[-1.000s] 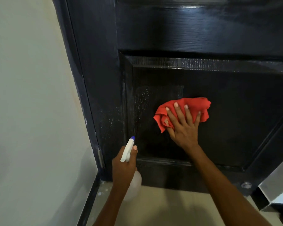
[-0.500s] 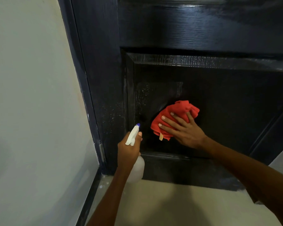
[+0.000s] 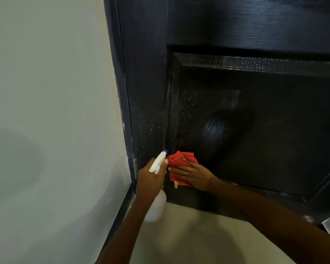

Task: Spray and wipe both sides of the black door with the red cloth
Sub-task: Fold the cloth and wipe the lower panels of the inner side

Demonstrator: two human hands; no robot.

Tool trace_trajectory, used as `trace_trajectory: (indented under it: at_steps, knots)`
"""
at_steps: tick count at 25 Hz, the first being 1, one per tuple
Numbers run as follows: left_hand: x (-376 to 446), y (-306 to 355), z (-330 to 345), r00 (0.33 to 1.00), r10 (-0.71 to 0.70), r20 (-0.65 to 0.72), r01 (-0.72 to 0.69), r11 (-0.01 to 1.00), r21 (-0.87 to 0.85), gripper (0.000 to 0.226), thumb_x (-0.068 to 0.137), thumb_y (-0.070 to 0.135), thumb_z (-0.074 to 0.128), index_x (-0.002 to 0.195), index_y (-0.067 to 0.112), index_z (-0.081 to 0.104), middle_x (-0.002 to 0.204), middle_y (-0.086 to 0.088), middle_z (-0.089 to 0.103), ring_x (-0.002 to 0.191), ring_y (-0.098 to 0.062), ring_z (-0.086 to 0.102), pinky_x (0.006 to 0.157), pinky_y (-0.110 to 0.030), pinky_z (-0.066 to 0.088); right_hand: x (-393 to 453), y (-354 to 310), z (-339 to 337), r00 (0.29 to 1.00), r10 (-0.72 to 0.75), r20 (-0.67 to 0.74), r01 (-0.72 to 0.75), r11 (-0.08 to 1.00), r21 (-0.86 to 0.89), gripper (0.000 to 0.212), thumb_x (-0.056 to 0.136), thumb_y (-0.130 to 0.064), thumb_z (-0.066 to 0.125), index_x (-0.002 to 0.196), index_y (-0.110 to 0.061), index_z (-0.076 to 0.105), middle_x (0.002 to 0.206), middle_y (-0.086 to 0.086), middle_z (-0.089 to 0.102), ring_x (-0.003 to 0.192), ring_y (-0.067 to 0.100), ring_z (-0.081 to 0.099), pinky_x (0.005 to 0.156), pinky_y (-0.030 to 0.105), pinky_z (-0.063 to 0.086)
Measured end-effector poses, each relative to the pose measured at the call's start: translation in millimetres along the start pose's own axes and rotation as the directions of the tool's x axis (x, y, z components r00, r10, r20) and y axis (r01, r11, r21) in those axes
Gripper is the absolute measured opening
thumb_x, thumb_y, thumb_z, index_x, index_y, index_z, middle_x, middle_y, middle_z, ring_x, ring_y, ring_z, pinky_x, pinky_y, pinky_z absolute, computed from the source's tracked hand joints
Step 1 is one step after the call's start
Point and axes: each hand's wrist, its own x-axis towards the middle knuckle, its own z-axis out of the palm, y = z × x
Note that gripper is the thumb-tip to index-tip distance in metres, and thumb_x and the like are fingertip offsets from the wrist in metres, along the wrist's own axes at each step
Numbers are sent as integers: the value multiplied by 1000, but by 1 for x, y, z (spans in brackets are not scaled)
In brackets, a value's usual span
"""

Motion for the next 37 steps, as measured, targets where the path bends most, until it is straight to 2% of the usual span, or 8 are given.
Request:
trace_trajectory:
  at_steps: [5,14,16,20,23,26,29,37]
  knots:
    - [-6,23,-7,983,151,-102,-158,986,-58,22,95,28,62,111,13,64,79,-1,67,59,-4,65,58,-15,53,-2,68,-51,913,274,-301,-270,961,55,80,98,-50,51,164,-31,11,173,1,0,159,26,-4,122,60,-15]
    - [-2,46,-12,1000,-10,-17,5,971,-239,32,89,35,62,113,13,61,80,-5,64,66,-22,61,75,-44,56,-82,169,-99,350,738,-577,-710,611,351,62,104,-46,44,162,-30,28,169,6,23,156,33,17,119,71,7]
    - [-1,47,-20,1000,7,-21,-12,965,-261,35,87,35,62,112,11,61,80,-9,63,65,-24,59,75,-44,54,-66,149,-93,375,726,-576,-704,627,333,61,101,-41,48,160,-30,33,168,6,25,156,34,14,118,73,4]
    - [-2,47,-28,996,83,-37,-89,972,-217,11,95,20,64,104,22,58,75,-9,64,62,-23,60,65,-36,52,-39,95,-56,799,383,-464,-396,915,73,80,86,-36,60,160,-34,31,169,2,21,157,28,8,119,68,-5]
    - [-4,42,-27,994,109,-28,-112,980,-166,11,95,21,64,103,20,57,71,-7,63,57,-21,59,60,-32,50,-34,41,-12,993,74,-90,-80,995,-66,85,82,-46,71,158,-37,34,170,-1,17,157,27,7,119,64,-18]
    - [-3,43,-23,990,133,-50,-138,983,-120,11,95,21,64,102,18,56,69,-5,61,56,-21,59,60,-33,51,-27,25,0,999,-34,24,37,992,-124,94,82,-56,74,161,-35,25,171,-1,3,156,28,-11,114,61,-30]
    - [0,47,-20,965,251,-76,-254,967,-31,14,96,30,63,108,25,57,73,-1,66,61,-20,65,59,-35,58,-6,55,-41,974,122,-194,-139,987,-78,91,87,-60,65,162,-33,22,170,1,3,157,28,-6,119,61,-23]
    - [17,53,-36,967,159,-200,-177,981,-74,30,87,48,58,109,27,58,80,2,66,72,-24,68,68,-41,61,-2,179,-151,539,537,-649,-571,799,187,62,99,-51,53,156,-31,42,167,2,30,155,28,21,121,67,3]
